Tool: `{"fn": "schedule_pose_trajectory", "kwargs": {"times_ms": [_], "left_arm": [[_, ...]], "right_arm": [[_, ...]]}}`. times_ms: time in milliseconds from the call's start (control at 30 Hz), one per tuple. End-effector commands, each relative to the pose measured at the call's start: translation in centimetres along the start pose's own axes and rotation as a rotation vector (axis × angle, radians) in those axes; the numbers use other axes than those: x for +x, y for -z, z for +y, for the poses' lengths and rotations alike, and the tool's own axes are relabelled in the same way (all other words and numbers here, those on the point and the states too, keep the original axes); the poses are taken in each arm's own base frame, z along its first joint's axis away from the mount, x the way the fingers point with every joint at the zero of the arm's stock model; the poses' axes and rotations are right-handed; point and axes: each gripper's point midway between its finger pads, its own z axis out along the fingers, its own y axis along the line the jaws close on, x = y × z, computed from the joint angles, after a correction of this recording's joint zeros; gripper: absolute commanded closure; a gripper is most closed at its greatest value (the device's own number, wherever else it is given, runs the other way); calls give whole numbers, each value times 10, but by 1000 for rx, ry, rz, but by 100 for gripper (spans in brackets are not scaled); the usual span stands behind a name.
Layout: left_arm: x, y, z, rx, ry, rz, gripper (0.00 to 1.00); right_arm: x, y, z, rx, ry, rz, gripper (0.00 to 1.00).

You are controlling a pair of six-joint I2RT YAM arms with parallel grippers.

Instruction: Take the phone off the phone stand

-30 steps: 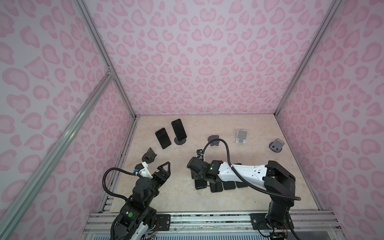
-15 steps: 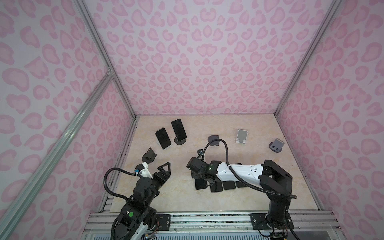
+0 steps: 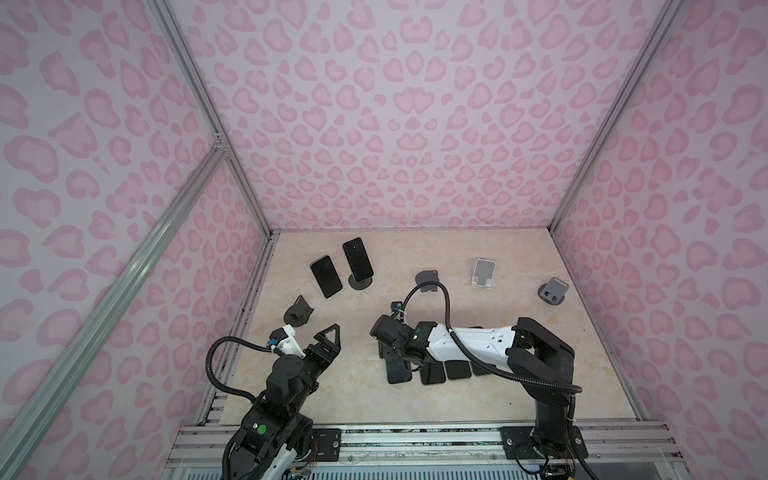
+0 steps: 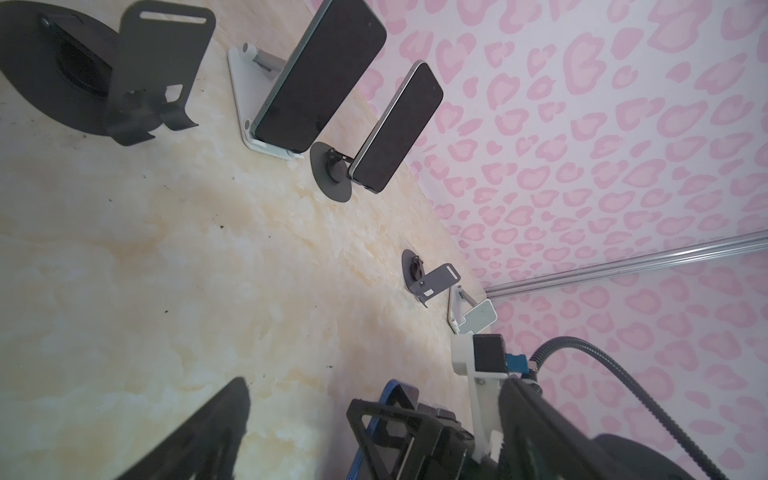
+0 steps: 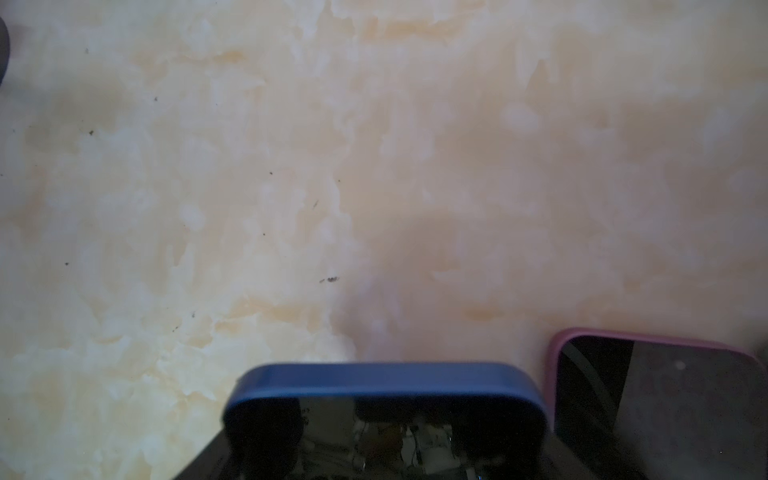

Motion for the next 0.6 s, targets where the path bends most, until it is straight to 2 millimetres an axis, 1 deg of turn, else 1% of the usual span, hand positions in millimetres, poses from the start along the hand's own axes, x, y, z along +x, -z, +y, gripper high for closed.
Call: {"fn": "schedule_pose_trajectory", "kwargs": {"times_ms": [0, 200, 267, 433, 567], "left_arm": [[-4, 2, 6, -12, 14, -31, 3], [-13, 7, 8, 11, 48, -97, 5], [-14, 8, 9, 14, 50, -109, 6], [-10, 5, 12, -5, 7, -85, 7], [-6, 1, 8, -7, -15, -52, 5]], "right_arm": [[4, -5, -2, 20, -9, 8, 35], [4, -9, -14, 73, 7, -8, 35], [6, -12, -15, 79, 14, -2, 35], [15, -16, -20, 96, 30, 9, 35], [16, -16, -25, 106, 28, 3, 34]]}}
